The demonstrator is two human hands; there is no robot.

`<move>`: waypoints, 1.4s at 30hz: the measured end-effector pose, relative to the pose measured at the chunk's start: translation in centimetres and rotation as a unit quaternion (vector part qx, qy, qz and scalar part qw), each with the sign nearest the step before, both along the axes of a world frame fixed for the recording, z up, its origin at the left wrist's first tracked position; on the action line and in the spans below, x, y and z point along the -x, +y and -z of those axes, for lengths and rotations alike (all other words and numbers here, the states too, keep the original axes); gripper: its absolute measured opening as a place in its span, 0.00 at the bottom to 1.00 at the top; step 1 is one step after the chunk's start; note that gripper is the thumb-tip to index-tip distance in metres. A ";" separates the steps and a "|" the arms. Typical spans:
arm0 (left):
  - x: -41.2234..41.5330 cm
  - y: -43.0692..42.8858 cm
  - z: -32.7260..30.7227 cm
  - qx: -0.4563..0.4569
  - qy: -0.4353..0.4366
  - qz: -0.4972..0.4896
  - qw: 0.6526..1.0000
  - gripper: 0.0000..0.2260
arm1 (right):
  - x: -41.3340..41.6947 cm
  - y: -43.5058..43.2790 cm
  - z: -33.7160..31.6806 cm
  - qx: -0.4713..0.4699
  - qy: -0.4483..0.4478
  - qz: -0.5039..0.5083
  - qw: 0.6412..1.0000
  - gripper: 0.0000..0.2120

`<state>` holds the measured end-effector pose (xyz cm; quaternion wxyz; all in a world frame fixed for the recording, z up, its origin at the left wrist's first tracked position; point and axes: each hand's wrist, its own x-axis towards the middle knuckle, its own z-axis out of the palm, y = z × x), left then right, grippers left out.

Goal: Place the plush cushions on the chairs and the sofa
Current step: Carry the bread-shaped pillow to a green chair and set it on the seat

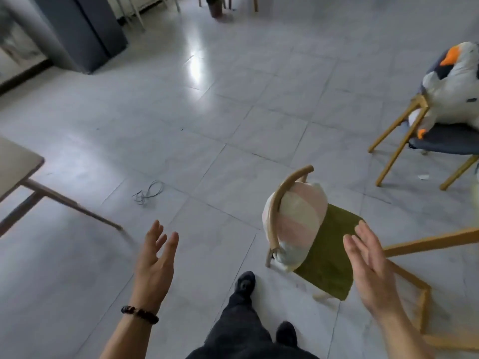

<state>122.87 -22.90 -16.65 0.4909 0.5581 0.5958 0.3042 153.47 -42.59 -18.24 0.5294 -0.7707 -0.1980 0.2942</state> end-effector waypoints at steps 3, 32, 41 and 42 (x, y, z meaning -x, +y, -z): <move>5.4 -3.8 -0.4 -0.007 0.037 -0.057 0.998 0.35 | 2.8 1.9 1.2 -0.007 0.021 -0.066 0.998 0.34; 66.0 -14.0 0.4 -0.030 -0.032 -0.577 0.816 0.29 | 71.7 26.1 -0.2 -0.026 -0.019 -0.624 0.781 0.38; 85.7 1.4 -1.1 -0.013 0.028 -0.578 0.816 0.32 | 92.5 42.8 0.7 -0.019 -0.009 -0.642 0.766 0.40; 88.1 3.0 -2.1 -0.027 0.040 -0.580 0.813 0.32 | 95.4 44.8 -0.3 -0.030 -0.011 -0.653 0.757 0.40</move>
